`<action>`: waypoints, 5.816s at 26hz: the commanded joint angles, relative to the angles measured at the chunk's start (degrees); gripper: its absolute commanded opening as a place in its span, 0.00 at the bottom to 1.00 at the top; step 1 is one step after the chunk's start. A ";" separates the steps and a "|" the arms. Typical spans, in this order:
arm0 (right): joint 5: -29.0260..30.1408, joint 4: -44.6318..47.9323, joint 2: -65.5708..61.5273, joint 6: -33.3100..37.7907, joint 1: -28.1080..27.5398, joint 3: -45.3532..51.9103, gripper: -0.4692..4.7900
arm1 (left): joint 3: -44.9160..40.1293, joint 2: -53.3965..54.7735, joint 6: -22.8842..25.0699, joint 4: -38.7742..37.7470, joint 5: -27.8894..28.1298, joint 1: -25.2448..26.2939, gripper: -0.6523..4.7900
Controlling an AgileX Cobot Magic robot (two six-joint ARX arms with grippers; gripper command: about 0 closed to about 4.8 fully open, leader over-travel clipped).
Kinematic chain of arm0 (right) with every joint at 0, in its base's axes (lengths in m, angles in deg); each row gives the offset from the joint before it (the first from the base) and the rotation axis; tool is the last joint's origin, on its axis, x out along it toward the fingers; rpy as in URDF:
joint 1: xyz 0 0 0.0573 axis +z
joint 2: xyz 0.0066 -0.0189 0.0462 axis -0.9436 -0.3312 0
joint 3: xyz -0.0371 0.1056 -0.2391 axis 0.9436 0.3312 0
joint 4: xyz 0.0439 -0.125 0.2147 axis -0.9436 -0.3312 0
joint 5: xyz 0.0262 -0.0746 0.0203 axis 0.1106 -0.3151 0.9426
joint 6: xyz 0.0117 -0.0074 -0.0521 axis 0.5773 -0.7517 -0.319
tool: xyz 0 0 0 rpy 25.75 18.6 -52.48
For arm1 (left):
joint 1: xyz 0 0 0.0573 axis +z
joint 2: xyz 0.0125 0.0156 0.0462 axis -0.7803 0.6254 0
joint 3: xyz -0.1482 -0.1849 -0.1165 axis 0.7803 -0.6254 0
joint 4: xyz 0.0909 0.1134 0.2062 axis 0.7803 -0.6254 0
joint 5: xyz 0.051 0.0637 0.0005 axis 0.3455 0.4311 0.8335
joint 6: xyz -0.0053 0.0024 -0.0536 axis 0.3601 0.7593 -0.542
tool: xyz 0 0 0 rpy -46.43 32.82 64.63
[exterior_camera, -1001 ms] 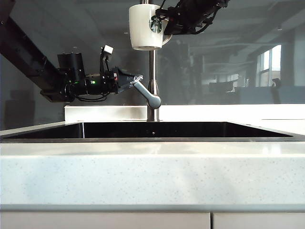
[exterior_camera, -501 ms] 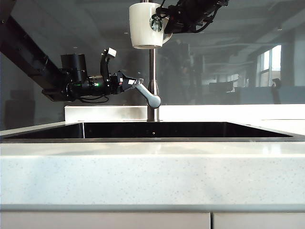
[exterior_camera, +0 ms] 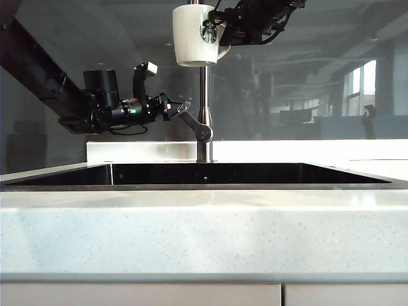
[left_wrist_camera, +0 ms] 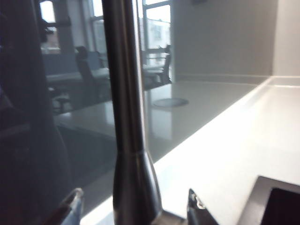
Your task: Pick up the mug next to the sink, go to the faucet to get some water, pour the water into the sink, and finally put the mug back to its place.
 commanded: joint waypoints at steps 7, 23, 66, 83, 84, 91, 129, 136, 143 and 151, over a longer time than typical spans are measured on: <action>-1.14 1.77 1.79 -0.85 -1.20 -0.94 0.08 | 0.17 -0.28 -2.64 4.28 -5.29 1.77 0.63; -14.08 -7.65 5.75 -30.62 -4.44 -0.96 0.08 | 0.20 -1.97 -23.65 13.18 -30.38 5.20 0.38; -12.96 -6.58 10.23 -97.81 -0.61 -0.94 0.08 | 0.20 -7.67 -42.32 29.48 -29.11 6.88 0.11; -11.50 1.99 10.25 -105.35 2.40 -0.96 0.08 | 0.20 -7.67 -46.14 29.46 -29.09 6.84 0.11; -11.58 1.90 10.25 -105.22 2.40 -0.96 0.08 | 0.17 -7.67 -46.16 29.46 -29.09 6.84 0.11; -20.17 -4.31 10.23 -58.23 2.05 -0.92 0.08 | 0.13 -7.67 -48.52 29.48 -28.96 6.80 0.11; 2.01 39.78 9.86 5.20 -33.05 51.36 0.08 | 0.13 -7.67 -48.96 29.46 -27.61 4.72 0.11; 1.73 40.15 7.89 5.20 -32.28 51.36 0.08 | 0.15 -7.67 -48.94 29.44 -27.58 4.72 0.11; -2.19 43.01 6.38 5.20 -30.12 51.36 0.08 | 0.15 -7.67 -48.94 29.44 -27.61 4.72 0.11; -5.09 42.99 6.34 5.18 -31.06 51.36 0.08 | 0.15 -7.67 -48.92 29.44 -27.58 4.72 0.11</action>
